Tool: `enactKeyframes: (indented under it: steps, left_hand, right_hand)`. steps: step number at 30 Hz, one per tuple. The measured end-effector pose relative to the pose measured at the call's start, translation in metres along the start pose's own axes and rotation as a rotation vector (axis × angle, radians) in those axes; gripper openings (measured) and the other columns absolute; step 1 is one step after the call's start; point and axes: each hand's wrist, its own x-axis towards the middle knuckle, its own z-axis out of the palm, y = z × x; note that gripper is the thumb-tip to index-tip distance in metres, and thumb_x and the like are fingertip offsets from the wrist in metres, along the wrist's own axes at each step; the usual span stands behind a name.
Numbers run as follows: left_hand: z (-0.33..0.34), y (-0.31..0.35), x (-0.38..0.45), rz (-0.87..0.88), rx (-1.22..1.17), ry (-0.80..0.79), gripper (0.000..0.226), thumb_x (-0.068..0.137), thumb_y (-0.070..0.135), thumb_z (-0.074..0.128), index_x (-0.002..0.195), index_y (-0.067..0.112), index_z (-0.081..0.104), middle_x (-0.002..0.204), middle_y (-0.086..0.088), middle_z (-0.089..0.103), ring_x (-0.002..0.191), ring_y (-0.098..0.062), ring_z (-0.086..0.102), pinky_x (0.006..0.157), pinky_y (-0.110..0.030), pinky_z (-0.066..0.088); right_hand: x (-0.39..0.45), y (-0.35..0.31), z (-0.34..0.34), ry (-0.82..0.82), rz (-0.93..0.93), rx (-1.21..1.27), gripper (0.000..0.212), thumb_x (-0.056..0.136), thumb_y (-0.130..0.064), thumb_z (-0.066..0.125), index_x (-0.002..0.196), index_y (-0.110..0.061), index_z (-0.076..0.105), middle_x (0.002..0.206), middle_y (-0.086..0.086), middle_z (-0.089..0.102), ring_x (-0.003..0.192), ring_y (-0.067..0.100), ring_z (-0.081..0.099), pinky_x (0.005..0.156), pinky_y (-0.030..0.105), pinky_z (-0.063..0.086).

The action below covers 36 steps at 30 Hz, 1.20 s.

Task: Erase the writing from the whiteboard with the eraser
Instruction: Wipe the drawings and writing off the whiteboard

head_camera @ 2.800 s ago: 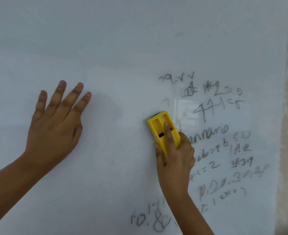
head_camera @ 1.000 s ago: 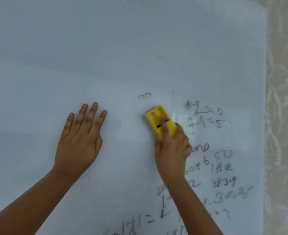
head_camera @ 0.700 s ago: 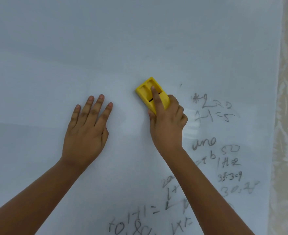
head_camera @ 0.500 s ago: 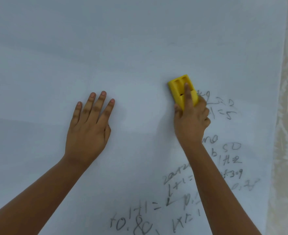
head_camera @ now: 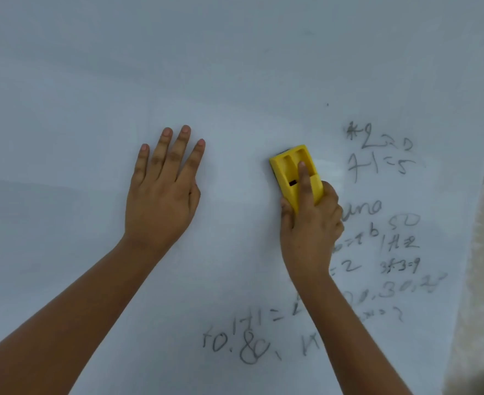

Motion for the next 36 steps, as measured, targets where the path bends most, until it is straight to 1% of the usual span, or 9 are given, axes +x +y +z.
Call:
enactKeyframes:
  steps: [3, 7, 11, 15, 21, 23, 29, 31, 36]
  left_hand:
    - [0.0, -0.002, 0.0, 0.003, -0.005, 0.003, 0.049, 0.096, 0.011, 0.036, 0.145, 0.01, 0.039, 0.152, -0.015, 0.036, 0.142, -0.034, 0.03, 0.115, -0.05, 0.02]
    - [-0.001, -0.002, -0.001, 0.023, -0.016, 0.012, 0.048, 0.096, 0.009, 0.038, 0.145, 0.008, 0.039, 0.152, -0.017, 0.036, 0.141, -0.036, 0.031, 0.114, -0.052, 0.023]
    - [0.0, -0.002, -0.003, 0.01, -0.007, 0.018, 0.049, 0.096, 0.009, 0.037, 0.145, 0.009, 0.039, 0.152, -0.016, 0.035, 0.141, -0.035, 0.03, 0.115, -0.051, 0.022]
    - [0.001, -0.001, -0.002, 0.015, 0.001, 0.044, 0.049, 0.096, 0.009, 0.036, 0.144, 0.009, 0.04, 0.151, -0.016, 0.037, 0.141, -0.035, 0.031, 0.115, -0.05, 0.022]
    - [0.001, -0.001, -0.003, 0.011, 0.005, 0.047, 0.049, 0.096, 0.009, 0.036, 0.145, 0.01, 0.04, 0.152, -0.016, 0.036, 0.141, -0.034, 0.031, 0.115, -0.049, 0.021]
    - [0.0, -0.001, -0.003, 0.005, 0.003, 0.041, 0.049, 0.096, 0.009, 0.035, 0.145, 0.011, 0.039, 0.152, -0.015, 0.036, 0.142, -0.034, 0.03, 0.116, -0.049, 0.02]
    - [0.001, 0.0, -0.003, -0.004, 0.006, 0.031, 0.049, 0.097, 0.01, 0.034, 0.145, 0.011, 0.038, 0.152, -0.015, 0.036, 0.142, -0.034, 0.029, 0.116, -0.048, 0.019]
    - [0.001, 0.0, -0.003, -0.004, 0.008, 0.028, 0.049, 0.097, 0.01, 0.033, 0.146, 0.011, 0.038, 0.153, -0.014, 0.035, 0.142, -0.034, 0.029, 0.116, -0.047, 0.017]
    - [-0.001, -0.002, -0.003, -0.005, 0.0, 0.006, 0.05, 0.097, 0.011, 0.033, 0.147, 0.012, 0.036, 0.154, -0.014, 0.033, 0.143, -0.034, 0.027, 0.117, -0.047, 0.016]
  right_hand:
    - [-0.072, -0.011, 0.006, -0.093, -0.182, 0.014, 0.061, 0.087, -0.028, 0.058, 0.14, -0.035, 0.029, 0.129, 0.016, 0.048, 0.103, 0.035, 0.05, 0.083, 0.051, 0.042]
    - [-0.174, 0.023, -0.001, -0.279, -0.295, 0.011, 0.047, 0.085, -0.039, 0.046, 0.131, -0.039, 0.036, 0.123, 0.009, 0.047, 0.101, 0.03, 0.049, 0.076, 0.047, 0.049]
    - [-0.142, 0.067, -0.009, -0.174, -0.099, 0.049, 0.065, 0.075, -0.011, 0.069, 0.13, -0.026, 0.039, 0.114, 0.029, 0.057, 0.092, 0.046, 0.057, 0.073, 0.053, 0.05]
    - [-0.1, 0.053, -0.001, 0.002, 0.209, 0.092, 0.066, 0.086, -0.02, 0.06, 0.14, -0.033, 0.024, 0.131, 0.027, 0.041, 0.116, 0.044, 0.042, 0.089, 0.061, 0.038]
    - [-0.209, 0.025, 0.003, -0.29, -0.158, 0.129, 0.063, 0.07, -0.027, 0.063, 0.129, -0.034, 0.042, 0.12, 0.015, 0.052, 0.096, 0.034, 0.055, 0.075, 0.045, 0.051]
    - [-0.226, 0.04, -0.003, -0.358, -0.122, 0.117, 0.056, 0.066, -0.03, 0.058, 0.121, -0.035, 0.047, 0.11, 0.018, 0.06, 0.089, 0.033, 0.06, 0.068, 0.043, 0.055]
    - [-0.204, 0.036, 0.003, -0.145, 0.227, 0.243, 0.07, 0.066, -0.014, 0.074, 0.126, -0.035, 0.044, 0.111, 0.024, 0.055, 0.093, 0.042, 0.055, 0.077, 0.049, 0.048]
    - [-0.212, 0.01, 0.005, -0.206, 0.25, 0.288, 0.074, 0.066, -0.017, 0.076, 0.127, -0.039, 0.042, 0.112, 0.019, 0.055, 0.092, 0.038, 0.056, 0.076, 0.047, 0.049]
    - [-0.251, -0.006, -0.005, -0.493, 0.125, 0.182, 0.07, 0.049, -0.041, 0.063, 0.118, -0.04, 0.048, 0.097, 0.01, 0.068, 0.068, 0.028, 0.066, 0.052, 0.037, 0.055]
